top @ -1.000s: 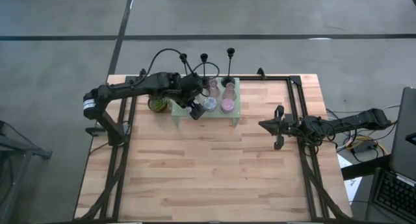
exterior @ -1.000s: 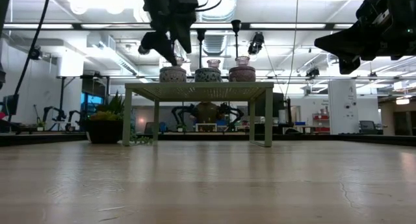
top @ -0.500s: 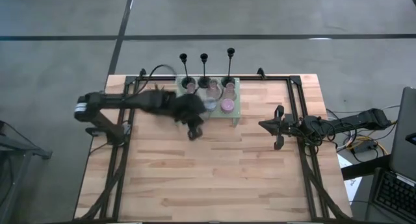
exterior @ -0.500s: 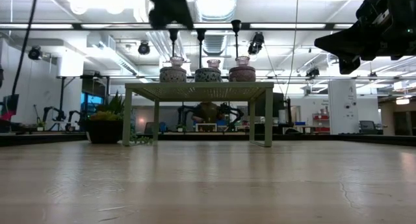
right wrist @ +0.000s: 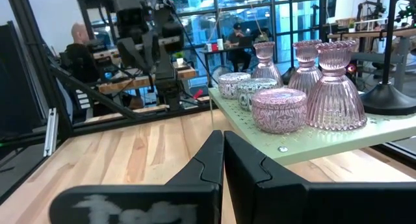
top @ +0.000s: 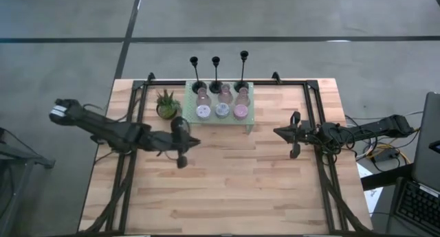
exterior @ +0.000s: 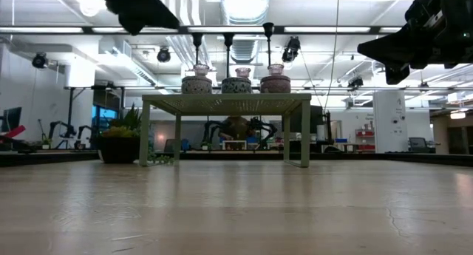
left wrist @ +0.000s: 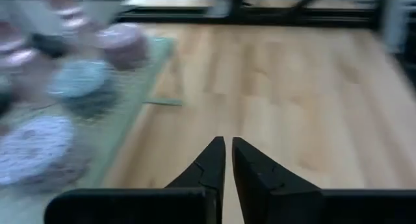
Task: Pick & Place candle stick holders
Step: Return to Home Position
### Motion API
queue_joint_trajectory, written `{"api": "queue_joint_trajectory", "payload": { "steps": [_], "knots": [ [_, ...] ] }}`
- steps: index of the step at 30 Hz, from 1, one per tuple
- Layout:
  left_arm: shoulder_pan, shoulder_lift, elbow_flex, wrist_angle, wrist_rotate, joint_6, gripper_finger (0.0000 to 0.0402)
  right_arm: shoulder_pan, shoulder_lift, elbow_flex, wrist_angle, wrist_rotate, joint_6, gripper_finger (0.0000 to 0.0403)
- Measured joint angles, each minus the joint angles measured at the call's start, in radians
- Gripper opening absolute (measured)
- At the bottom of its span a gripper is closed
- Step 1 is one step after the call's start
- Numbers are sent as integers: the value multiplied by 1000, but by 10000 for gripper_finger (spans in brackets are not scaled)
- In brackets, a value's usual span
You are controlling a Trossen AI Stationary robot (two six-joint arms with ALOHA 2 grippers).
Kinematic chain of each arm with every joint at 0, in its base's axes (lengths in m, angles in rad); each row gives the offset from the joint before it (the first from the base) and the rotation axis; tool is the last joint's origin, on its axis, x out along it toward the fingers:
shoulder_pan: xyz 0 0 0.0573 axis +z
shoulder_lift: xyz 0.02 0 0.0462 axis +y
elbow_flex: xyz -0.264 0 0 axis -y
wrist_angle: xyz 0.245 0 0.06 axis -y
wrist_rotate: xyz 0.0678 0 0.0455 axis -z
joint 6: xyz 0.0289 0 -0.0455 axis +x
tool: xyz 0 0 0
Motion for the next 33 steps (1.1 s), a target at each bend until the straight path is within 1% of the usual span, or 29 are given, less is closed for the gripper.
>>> {"api": "queue_joint_trajectory", "payload": {
  "steps": [2,4,5,6,8,10,12,14,18,22,26,29,33],
  "knots": [
    [-5,-48,-75,57,123,55,30,0,0,0,0,0,0,8],
    [-4,-85,-154,184,245,85,28,0,0,0,0,0,0,8],
    [-2,-108,-190,256,272,87,28,0,0,0,0,0,0,8],
    [0,-138,-225,309,275,89,28,0,0,0,0,0,0,8],
    [4,-200,-291,382,265,90,28,0,0,0,0,0,0,8],
    [4,-263,-361,391,250,83,27,0,2,0,0,0,0,8],
    [4,-323,-426,407,214,83,28,0,2,0,-1,0,0,8],
    [6,-382,-486,481,174,103,30,0,2,0,-1,0,0,8],
    [6,-474,-603,616,134,145,28,0,2,0,-1,0,0,8],
    [7,-572,-669,628,129,147,28,0,2,0,-1,0,0,8],
    [7,-636,-721,620,131,180,30,0,2,0,-1,0,0,8],
    [7,-669,-757,623,98,215,30,0,2,0,-1,0,0,8],
    [7,-691,-790,620,56,223,30,0,2,0,-1,0,0,8]
  ]
}}
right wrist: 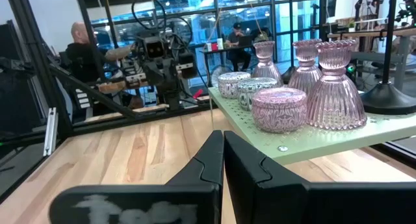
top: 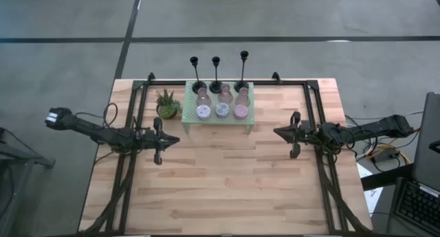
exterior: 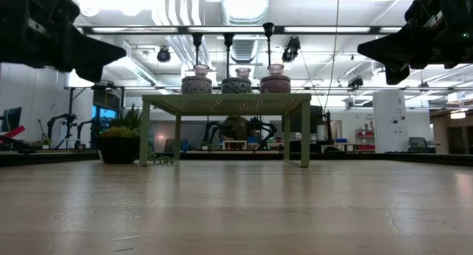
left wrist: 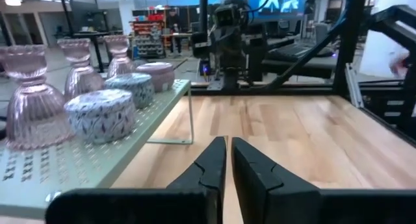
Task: Pick & Place candle stick holders
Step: Return to Home Position
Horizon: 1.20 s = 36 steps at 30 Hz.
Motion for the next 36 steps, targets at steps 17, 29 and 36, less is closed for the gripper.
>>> {"api": "queue_joint_trajectory", "payload": {
  "steps": [17,29,36],
  "knots": [
    [0,0,-13,-118,-5,-2,29,0,0,0,0,0,0,8],
    [0,1,-14,-117,-5,-3,30,0,-1,0,0,0,0,8],
    [0,1,-14,-117,-5,-3,28,0,-1,0,0,0,0,8]
  ]
}}
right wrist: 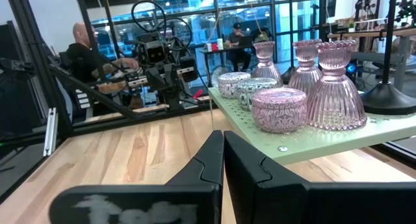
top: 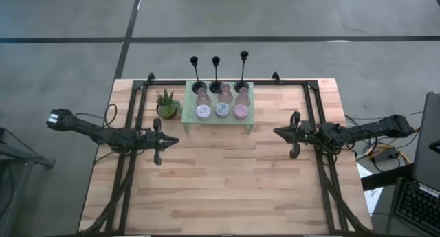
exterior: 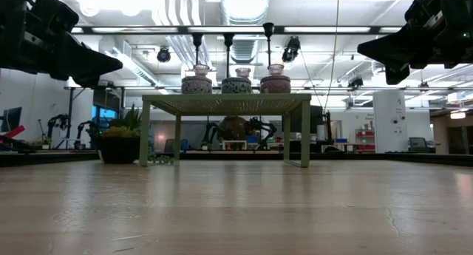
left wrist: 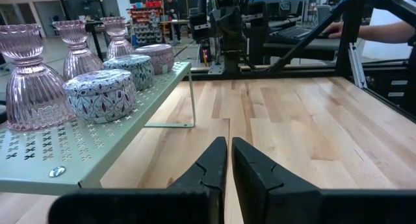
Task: Pick & Place candle stick holders
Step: Return to Home Position
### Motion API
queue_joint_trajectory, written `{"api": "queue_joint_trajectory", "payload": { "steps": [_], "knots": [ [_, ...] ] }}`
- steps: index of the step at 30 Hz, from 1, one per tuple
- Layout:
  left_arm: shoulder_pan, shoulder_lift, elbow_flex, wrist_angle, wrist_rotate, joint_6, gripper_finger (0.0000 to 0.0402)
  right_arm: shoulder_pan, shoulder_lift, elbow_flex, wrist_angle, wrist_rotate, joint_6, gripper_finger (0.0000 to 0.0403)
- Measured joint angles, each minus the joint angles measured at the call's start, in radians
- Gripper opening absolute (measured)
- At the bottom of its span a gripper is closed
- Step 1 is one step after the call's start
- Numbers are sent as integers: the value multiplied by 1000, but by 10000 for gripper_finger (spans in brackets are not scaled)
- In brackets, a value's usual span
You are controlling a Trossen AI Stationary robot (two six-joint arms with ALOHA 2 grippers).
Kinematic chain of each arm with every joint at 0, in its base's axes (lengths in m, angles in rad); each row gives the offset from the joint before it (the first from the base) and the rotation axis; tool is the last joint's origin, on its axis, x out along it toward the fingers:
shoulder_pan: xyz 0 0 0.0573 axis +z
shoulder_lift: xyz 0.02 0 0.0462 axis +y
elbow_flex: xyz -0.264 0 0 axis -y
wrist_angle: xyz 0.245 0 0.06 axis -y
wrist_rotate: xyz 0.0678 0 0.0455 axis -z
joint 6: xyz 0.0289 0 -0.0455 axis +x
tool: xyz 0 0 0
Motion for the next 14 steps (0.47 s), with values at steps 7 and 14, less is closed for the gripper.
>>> {"api": "queue_joint_trajectory", "payload": {
  "steps": [7,14],
  "knots": [
    [0,0,-1,0,0,0,28,0,0,0,0,0,0,8],
    [0,0,-1,0,0,0,30,0,1,0,0,0,0,8]
  ]
}}
